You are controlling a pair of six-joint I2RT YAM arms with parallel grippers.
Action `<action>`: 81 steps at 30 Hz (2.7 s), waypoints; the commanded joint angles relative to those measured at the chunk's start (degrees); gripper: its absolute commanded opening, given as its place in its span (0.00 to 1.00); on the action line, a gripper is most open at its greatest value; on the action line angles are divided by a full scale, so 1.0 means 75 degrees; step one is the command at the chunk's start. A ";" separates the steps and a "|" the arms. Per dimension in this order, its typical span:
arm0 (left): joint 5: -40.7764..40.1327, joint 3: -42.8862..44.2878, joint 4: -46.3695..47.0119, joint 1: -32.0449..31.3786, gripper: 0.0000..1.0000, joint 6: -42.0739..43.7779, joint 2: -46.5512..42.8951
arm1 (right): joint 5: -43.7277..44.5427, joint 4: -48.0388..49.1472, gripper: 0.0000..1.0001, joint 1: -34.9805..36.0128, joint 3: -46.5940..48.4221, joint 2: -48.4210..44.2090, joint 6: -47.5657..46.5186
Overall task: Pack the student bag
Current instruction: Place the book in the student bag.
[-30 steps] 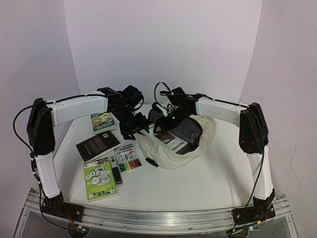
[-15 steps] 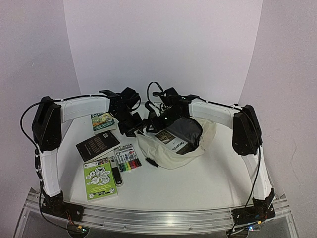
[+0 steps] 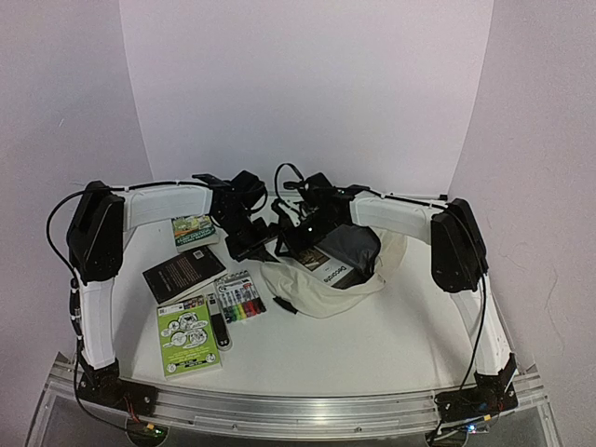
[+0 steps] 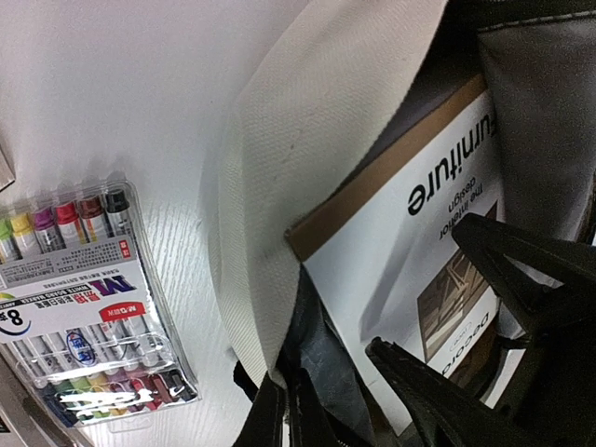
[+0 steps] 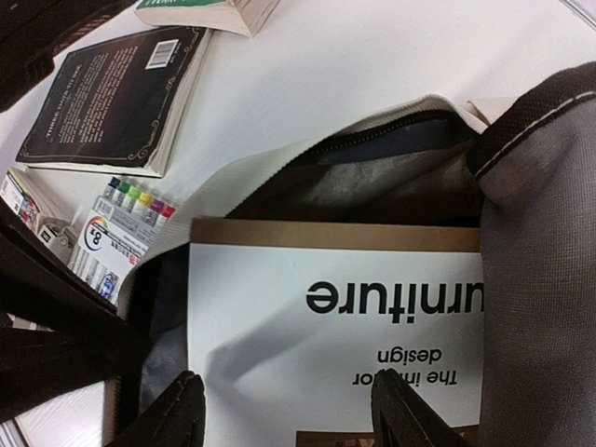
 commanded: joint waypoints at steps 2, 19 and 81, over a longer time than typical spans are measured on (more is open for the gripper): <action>0.0100 0.0611 -0.0290 -0.0001 0.00 0.0051 -0.0351 | 0.0264 0.0084 0.61 0.0022 -0.0347 -0.0196 -0.0236; -0.0262 0.1265 -0.1031 0.0044 0.00 0.0281 -0.1581 | 0.1059 0.0077 0.62 -0.0155 -0.2927 -0.1231 -0.1472; -0.0613 0.1389 -0.0479 -0.3025 0.49 1.3305 0.0704 | -0.0268 -0.1029 0.53 -0.0818 -0.3368 -0.1632 -0.0544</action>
